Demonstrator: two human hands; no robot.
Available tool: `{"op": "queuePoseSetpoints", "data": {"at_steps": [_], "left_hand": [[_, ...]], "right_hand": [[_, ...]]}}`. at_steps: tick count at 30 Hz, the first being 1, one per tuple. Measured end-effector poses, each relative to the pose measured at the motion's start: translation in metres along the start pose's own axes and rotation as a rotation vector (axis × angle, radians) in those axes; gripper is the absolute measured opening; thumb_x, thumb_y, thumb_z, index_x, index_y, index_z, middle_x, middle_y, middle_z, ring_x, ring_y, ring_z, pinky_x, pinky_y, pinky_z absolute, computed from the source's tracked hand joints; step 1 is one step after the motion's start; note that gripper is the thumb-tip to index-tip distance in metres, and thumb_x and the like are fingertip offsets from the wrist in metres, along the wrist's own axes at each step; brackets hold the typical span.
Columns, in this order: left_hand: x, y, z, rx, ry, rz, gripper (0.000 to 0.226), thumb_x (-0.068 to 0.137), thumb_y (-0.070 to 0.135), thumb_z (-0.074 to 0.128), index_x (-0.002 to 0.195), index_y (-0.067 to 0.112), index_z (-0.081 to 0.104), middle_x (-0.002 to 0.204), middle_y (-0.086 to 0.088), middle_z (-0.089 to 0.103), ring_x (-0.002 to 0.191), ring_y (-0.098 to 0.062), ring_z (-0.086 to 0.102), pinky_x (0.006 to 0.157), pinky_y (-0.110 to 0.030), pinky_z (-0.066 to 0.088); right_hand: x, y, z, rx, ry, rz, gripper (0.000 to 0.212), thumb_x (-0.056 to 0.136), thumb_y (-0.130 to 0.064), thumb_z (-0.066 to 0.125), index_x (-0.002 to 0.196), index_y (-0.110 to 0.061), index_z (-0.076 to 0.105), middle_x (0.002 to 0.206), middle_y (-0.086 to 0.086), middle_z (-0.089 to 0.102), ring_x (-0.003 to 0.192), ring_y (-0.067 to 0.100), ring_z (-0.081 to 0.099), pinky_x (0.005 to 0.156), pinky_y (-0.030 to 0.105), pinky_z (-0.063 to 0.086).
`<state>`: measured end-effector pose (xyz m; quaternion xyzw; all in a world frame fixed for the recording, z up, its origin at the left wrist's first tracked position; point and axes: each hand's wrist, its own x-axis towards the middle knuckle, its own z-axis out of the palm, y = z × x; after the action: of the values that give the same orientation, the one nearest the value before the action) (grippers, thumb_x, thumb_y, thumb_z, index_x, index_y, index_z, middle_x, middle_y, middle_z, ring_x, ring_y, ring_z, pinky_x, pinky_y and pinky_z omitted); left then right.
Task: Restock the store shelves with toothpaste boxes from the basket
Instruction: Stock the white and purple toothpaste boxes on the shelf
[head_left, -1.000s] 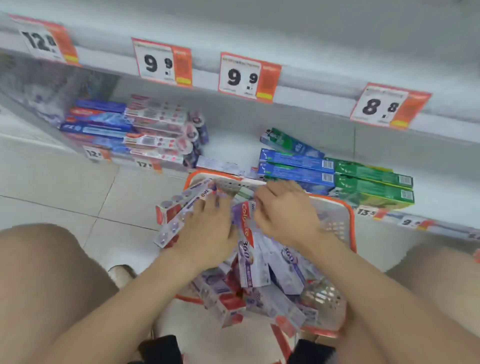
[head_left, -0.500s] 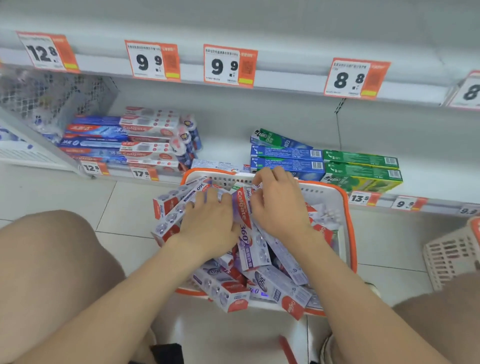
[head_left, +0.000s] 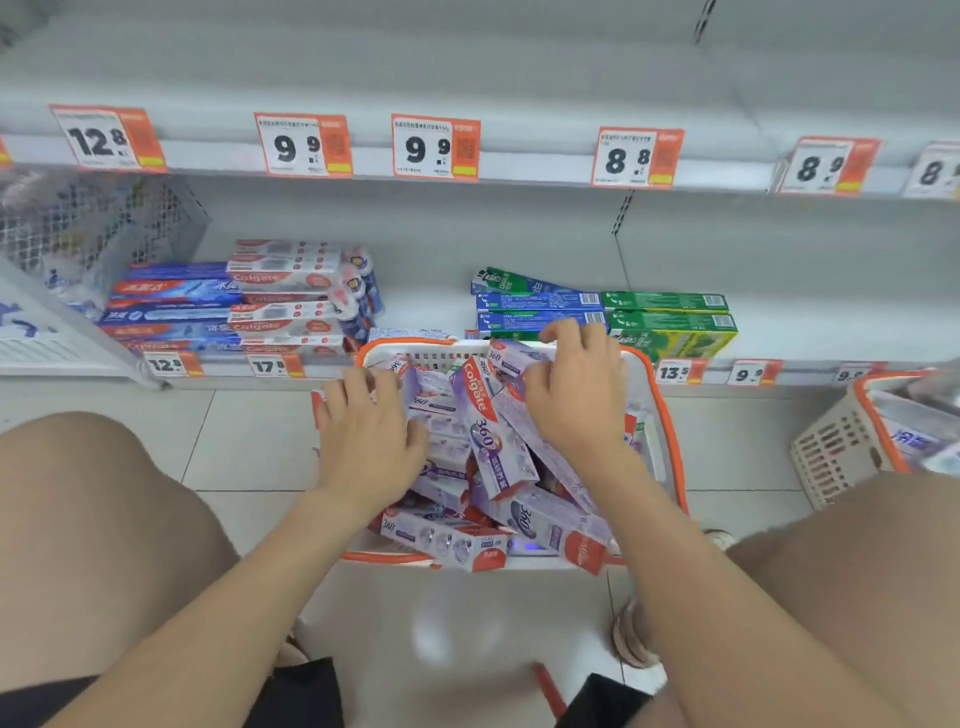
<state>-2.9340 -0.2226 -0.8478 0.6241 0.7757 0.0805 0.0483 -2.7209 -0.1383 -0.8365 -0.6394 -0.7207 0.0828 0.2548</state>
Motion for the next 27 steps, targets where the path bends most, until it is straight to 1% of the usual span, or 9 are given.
{"op": "queuePoseSetpoints", "data": {"at_steps": [2,6,10,13,15,17,22,25,27], "left_hand": [[-0.007,0.004,0.000,0.043,-0.051,0.052,0.045,0.087,0.038,0.059,0.122,0.011,0.057,0.125,-0.017,0.050,0.110,-0.039,0.046,0.090,-0.051,0.045],[-0.007,0.026,0.001,-0.022,-0.082,0.186,0.044,0.097,0.042,0.053,0.134,0.019,0.051,0.139,-0.010,0.046,0.126,-0.033,0.043,0.101,-0.049,0.041],[-0.009,0.017,0.019,0.021,-0.127,0.223,0.047,0.099,0.040,0.051,0.141,0.019,0.048,0.144,-0.010,0.046,0.129,-0.033,0.043,0.105,-0.049,0.041],[-0.009,0.003,0.032,0.022,-0.199,0.228,0.048,0.100,0.040,0.048,0.143,0.019,0.048,0.144,-0.009,0.047,0.129,-0.032,0.044,0.106,-0.048,0.042],[-0.012,-0.004,0.037,0.017,-0.230,0.239,0.050,0.100,0.039,0.048,0.146,0.020,0.048,0.147,-0.008,0.048,0.132,-0.033,0.045,0.111,-0.049,0.041],[-0.017,-0.014,0.040,0.000,-0.248,0.249,0.050,0.101,0.038,0.050,0.148,0.020,0.048,0.149,-0.007,0.050,0.136,-0.033,0.045,0.113,-0.049,0.041],[-0.021,-0.032,0.040,-0.001,-0.277,0.264,0.054,0.101,0.037,0.052,0.151,0.020,0.043,0.157,-0.008,0.044,0.142,-0.031,0.041,0.115,-0.047,0.039],[-0.022,-0.026,0.035,-0.028,-0.310,0.180,0.059,0.104,0.039,0.046,0.158,0.020,0.033,0.160,-0.005,0.037,0.145,-0.029,0.037,0.116,-0.047,0.038],[-0.024,-0.023,0.030,-0.038,-0.302,0.133,0.058,0.104,0.039,0.046,0.156,0.019,0.033,0.155,-0.006,0.042,0.138,-0.030,0.044,0.110,-0.047,0.044]], "right_hand": [[0.000,0.029,-0.005,0.019,0.031,0.216,0.037,0.088,-0.030,0.055,0.121,-0.015,0.060,0.119,0.017,0.056,0.111,0.040,0.051,0.093,0.049,0.042],[0.009,0.082,-0.002,0.140,-0.161,0.776,0.073,0.088,-0.062,0.044,0.150,-0.024,0.043,0.147,0.021,0.045,0.139,0.040,0.038,0.114,0.055,0.030],[0.020,0.136,0.017,0.246,-0.209,1.062,0.091,0.082,-0.072,0.036,0.160,-0.025,0.030,0.155,0.020,0.044,0.141,0.046,0.039,0.118,0.060,0.030],[0.032,0.163,0.041,0.369,-0.272,1.101,0.096,0.083,-0.075,0.041,0.159,-0.016,0.031,0.151,0.021,0.049,0.137,0.048,0.046,0.115,0.060,0.036],[0.039,0.184,0.062,0.350,-0.344,1.092,0.112,0.065,-0.089,0.042,0.151,-0.018,0.043,0.139,0.018,0.060,0.124,0.045,0.057,0.108,0.060,0.044],[0.044,0.195,0.073,0.307,-0.374,1.070,0.121,0.054,-0.094,0.043,0.148,-0.019,0.047,0.132,0.016,0.063,0.119,0.043,0.060,0.105,0.060,0.046],[0.036,0.122,0.030,0.202,-0.428,0.998,0.120,0.062,-0.089,0.049,0.156,-0.016,0.035,0.144,0.020,0.054,0.130,0.044,0.051,0.110,0.057,0.042],[0.030,0.104,0.032,0.214,-0.467,0.944,0.121,0.055,-0.088,0.051,0.153,-0.018,0.038,0.143,0.019,0.054,0.130,0.044,0.051,0.111,0.056,0.042],[0.024,0.095,0.038,0.251,-0.486,0.906,0.122,0.053,-0.089,0.052,0.151,-0.018,0.041,0.143,0.019,0.054,0.129,0.043,0.052,0.110,0.056,0.042]]}}
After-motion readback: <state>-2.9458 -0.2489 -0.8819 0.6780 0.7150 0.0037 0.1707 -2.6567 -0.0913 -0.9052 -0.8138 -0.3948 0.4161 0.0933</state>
